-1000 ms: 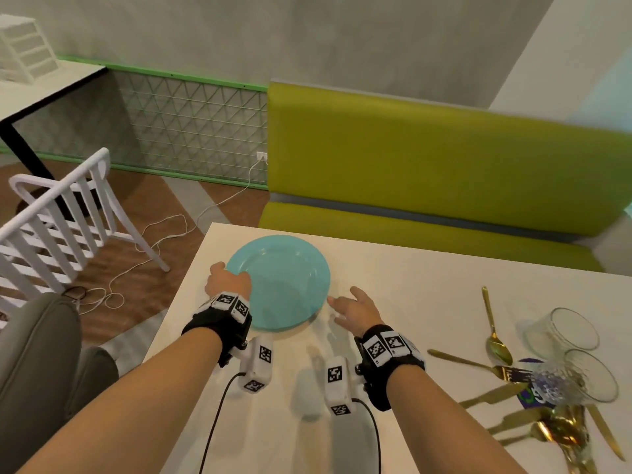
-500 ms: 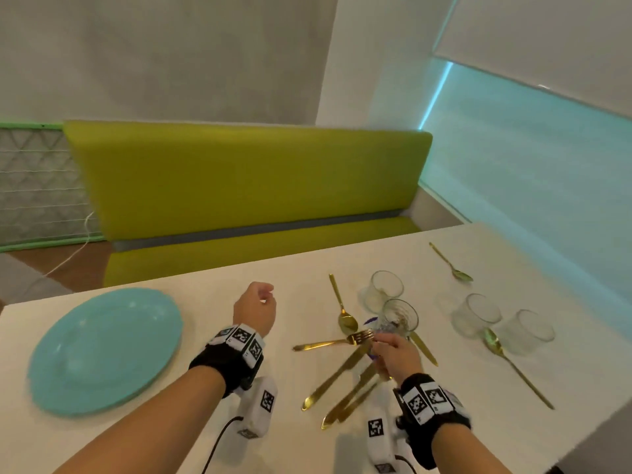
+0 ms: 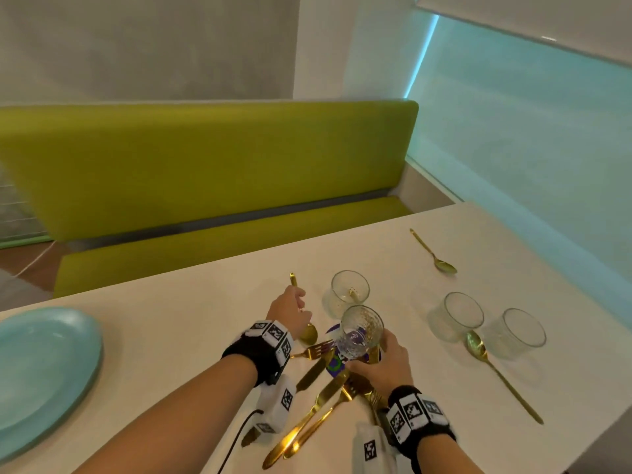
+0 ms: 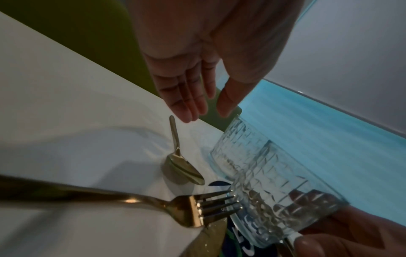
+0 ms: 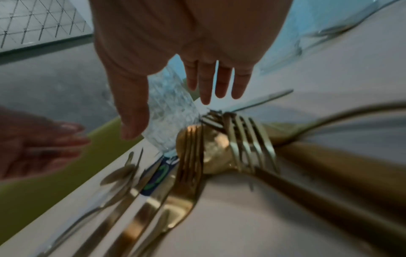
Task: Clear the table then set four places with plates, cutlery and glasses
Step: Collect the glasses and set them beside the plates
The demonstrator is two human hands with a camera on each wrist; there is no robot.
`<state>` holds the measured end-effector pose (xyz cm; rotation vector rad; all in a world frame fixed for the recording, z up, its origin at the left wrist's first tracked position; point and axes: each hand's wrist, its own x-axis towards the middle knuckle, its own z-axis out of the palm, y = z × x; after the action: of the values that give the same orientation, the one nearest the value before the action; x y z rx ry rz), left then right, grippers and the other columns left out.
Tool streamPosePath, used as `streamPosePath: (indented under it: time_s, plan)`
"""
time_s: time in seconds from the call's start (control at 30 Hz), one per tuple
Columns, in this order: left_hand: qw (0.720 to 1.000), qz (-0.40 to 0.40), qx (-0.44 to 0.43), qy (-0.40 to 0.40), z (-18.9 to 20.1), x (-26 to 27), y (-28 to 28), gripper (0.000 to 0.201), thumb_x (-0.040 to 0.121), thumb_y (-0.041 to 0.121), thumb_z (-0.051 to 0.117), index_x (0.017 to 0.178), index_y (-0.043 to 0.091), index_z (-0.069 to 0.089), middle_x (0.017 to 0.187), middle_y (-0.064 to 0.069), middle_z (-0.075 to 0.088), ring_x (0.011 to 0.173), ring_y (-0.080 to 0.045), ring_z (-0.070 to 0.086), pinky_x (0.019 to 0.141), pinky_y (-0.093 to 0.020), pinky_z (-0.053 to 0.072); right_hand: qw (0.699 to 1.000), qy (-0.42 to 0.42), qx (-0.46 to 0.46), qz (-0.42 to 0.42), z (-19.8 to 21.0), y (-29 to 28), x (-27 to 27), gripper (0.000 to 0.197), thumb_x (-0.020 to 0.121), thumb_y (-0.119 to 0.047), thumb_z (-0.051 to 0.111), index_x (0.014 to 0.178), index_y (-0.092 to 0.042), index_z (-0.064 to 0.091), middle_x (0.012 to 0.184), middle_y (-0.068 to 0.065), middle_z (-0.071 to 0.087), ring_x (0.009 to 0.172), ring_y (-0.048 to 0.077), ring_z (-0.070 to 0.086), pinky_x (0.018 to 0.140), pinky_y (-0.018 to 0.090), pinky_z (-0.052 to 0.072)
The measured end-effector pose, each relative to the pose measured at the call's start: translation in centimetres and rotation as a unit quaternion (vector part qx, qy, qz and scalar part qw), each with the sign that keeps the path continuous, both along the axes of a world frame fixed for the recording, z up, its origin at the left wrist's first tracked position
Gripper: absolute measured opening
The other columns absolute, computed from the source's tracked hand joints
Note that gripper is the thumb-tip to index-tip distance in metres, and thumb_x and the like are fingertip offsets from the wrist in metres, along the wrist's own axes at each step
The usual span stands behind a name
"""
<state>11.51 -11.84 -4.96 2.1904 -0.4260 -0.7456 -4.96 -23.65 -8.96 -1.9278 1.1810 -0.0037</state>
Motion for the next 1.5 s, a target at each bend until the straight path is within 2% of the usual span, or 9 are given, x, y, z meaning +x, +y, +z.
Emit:
streamPosePath:
  time_s: [0.1,0.3,0.5,0.67,0.83,0.93,1.1,1.27,1.5]
  plan:
    - [0.999,-0.03,0.011,-0.001,-1.1,0.6,-1.9,0.056,0.085,0.013,0.064,0.135,0.014,0.039,0.131,-0.007,0.053,0.119,-0.023,0.052,0.1,-0.033,0.044,1.0,-0.011,-0.015,0.013,-0.9,-0.5,0.9,0.101,0.047,-0.041,0.086,0.135,-0.024,0.039,0.128,0.0,0.048,0.122,0.02,0.046,0.102,0.038,0.044]
    - [0.997,-0.074,0.005,-0.004,-2.7,1.2,-5.1,0.087,0.073,0.01,0.075,0.145,0.015,0.026,0.144,-0.006,0.043,0.133,-0.022,0.04,0.105,-0.029,0.036,0.999,-0.04,-0.02,0.022,-2.0,-2.0,2.0,0.112,0.036,-0.055,0.081,0.135,-0.025,0.04,0.126,-0.001,0.053,0.117,0.017,0.053,0.097,0.037,0.05]
    - [0.996,-0.089,-0.012,0.002,-3.5,0.8,-7.8,0.106,0.066,0.027,0.083,0.149,0.015,0.017,0.146,-0.011,0.04,0.134,-0.027,0.04,0.106,-0.031,0.034,0.997,-0.072,-0.033,0.018,-1.5,-2.9,1.6,0.086,0.051,-0.039,0.088,0.125,-0.024,0.046,0.112,-0.003,0.053,0.102,0.013,0.051,0.082,0.023,0.042]
    - [0.996,-0.089,-0.02,-0.002,-4.1,1.0,-8.5,0.116,0.058,0.025,0.087,0.149,0.019,0.016,0.142,-0.009,0.046,0.132,-0.027,0.041,0.107,-0.033,0.034,0.992,-0.124,-0.012,-0.029,-0.3,-4.0,1.1,0.085,0.051,-0.034,0.09,0.123,-0.024,0.047,0.118,-0.001,0.057,0.11,0.018,0.054,0.093,0.031,0.046]
    - [0.994,-0.093,-0.02,-0.055,-4.1,0.4,-8.5,0.095,0.059,0.032,0.086,0.139,0.018,0.037,0.135,-0.005,0.049,0.129,-0.025,0.04,0.108,-0.037,0.036,0.988,-0.155,-0.011,-0.028,1.7,-4.2,0.5,0.074,0.055,-0.023,0.09,0.112,-0.027,0.044,0.11,-0.005,0.056,0.103,0.013,0.053,0.085,0.023,0.039]
    - [0.995,-0.063,-0.061,-0.056,-3.9,0.1,-7.8,0.09,0.056,0.03,0.086,0.134,0.02,0.042,0.132,-0.003,0.049,0.127,-0.023,0.042,0.104,-0.037,0.04,0.986,-0.165,-0.01,-0.023,2.5,-3.6,0.1,0.073,0.055,-0.022,0.09,0.11,-0.028,0.043,0.106,-0.007,0.055,0.1,0.012,0.053,0.084,0.023,0.039]
    - [0.987,0.017,-0.135,-0.084,-1.4,0.4,-4.9,0.085,0.054,0.023,0.087,0.129,0.017,0.047,0.124,-0.004,0.053,0.118,-0.023,0.049,0.102,-0.04,0.042,0.984,-0.175,-0.004,-0.015,4.4,-1.7,0.1,0.076,0.057,-0.024,0.089,0.119,-0.022,0.046,0.109,-0.007,0.053,0.103,0.012,0.051,0.087,0.024,0.039]
    - [0.981,0.071,-0.16,-0.088,1.2,0.8,1.8,0.087,0.053,0.027,0.087,0.129,0.017,0.046,0.124,-0.003,0.054,0.118,-0.023,0.05,0.102,-0.042,0.042,0.982,-0.185,-0.003,0.025,5.3,2.4,1.3,0.075,0.057,-0.023,0.089,0.12,-0.024,0.047,0.112,-0.006,0.056,0.107,0.015,0.054,0.091,0.027,0.043]
    - [0.966,0.172,-0.16,-0.108,1.9,0.1,15.2,0.083,0.058,0.017,0.087,0.13,0.013,0.046,0.112,0.003,0.049,0.105,-0.012,0.049,0.087,-0.022,0.038,0.974,-0.192,0.024,0.121,5.0,12.4,4.2,0.079,0.06,-0.017,0.087,0.127,-0.016,0.045,0.115,-0.002,0.055,0.112,0.018,0.053,0.095,0.029,0.043]
